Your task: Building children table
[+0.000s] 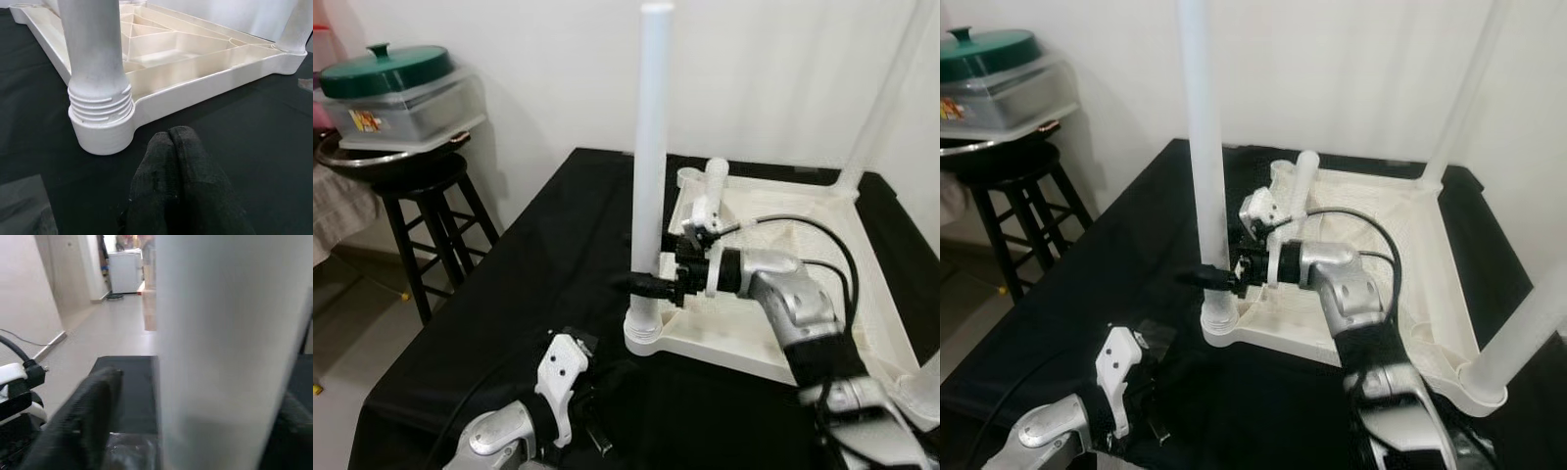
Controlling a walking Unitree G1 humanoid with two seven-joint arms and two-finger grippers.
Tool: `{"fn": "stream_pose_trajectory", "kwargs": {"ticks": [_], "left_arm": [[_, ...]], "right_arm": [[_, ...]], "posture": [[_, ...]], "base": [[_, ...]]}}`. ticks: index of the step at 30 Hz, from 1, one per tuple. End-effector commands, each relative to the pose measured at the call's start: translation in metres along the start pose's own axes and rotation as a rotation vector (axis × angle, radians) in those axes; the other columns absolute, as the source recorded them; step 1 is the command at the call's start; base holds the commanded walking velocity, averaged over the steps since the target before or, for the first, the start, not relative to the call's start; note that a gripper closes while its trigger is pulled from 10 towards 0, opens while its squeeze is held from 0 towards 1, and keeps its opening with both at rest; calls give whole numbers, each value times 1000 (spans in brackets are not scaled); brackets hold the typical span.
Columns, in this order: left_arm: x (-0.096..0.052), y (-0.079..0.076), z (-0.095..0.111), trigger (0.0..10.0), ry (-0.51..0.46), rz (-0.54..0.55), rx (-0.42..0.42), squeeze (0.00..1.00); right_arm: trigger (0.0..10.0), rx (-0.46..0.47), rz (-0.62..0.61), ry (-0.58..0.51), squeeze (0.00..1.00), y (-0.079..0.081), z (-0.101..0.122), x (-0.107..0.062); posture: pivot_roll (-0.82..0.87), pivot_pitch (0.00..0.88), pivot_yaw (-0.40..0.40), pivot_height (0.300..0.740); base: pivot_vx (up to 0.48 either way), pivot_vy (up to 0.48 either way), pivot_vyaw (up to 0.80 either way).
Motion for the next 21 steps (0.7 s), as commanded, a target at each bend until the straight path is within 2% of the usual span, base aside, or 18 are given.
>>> {"fn": "stream_pose_trajectory", "kwargs": {"ticks": [1,10,13,16,17,18,19,20,21], "left_arm": [[1,0,0,10000,-5,1,0,0],[1,1,-1,10000,-8,0,-8,0],[0,1,0,10000,-11,-1,-12,0],[-1,1,0,10000,-12,-1,-13,0],[-2,1,1,10000,-13,-1,-14,0],[-3,1,1,10000,-14,-1,-16,0],[-3,2,2,10000,-15,-1,-18,0],[-3,2,2,10000,-15,-1,-19,0],[-3,2,2,10000,-15,-1,-19,0]], "right_arm": [[0,8,42,-11,0,3,-3,4],[0,27,43,-37,0,8,-14,1],[0,42,-71,-1,0,14,-32,-4],[0,48,-108,8,0,17,-37,-4],[0,94,-315,16,0,20,-50,4],[0,130,-466,26,0,21,-57,7],[0,183,-679,71,0,33,-73,10],[0,221,-797,97,0,46,-81,11],[0,221,-797,97,0,46,-81,11]], "posture": [[32,0,-13,740],[26,0,-4,740],[17,0,-1,740],[13,0,-3,740],[7,0,-8,740],[9,0,-8,740],[10,0,-3,740],[10,0,2,740],[10,0,2,740]], "base": [[0,0,0],[0,0,0],[0,0,0],[0,0,0],[0,0,0],[0,0,0],[0,0,0],[0,0,0],[0,0,0]]}}
Point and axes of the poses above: a point about 5 cm out from each wrist's last joint towards the gripper, its own x axis pointing out of the wrist towards the gripper, its own z axis along the axis of the wrist's last joint, y = z × x, the point moved 1 cm from there along x, pointing out of the wrist towards the gripper, and after that the axes turned 5 degrees about -x, right-handed, at the moved point
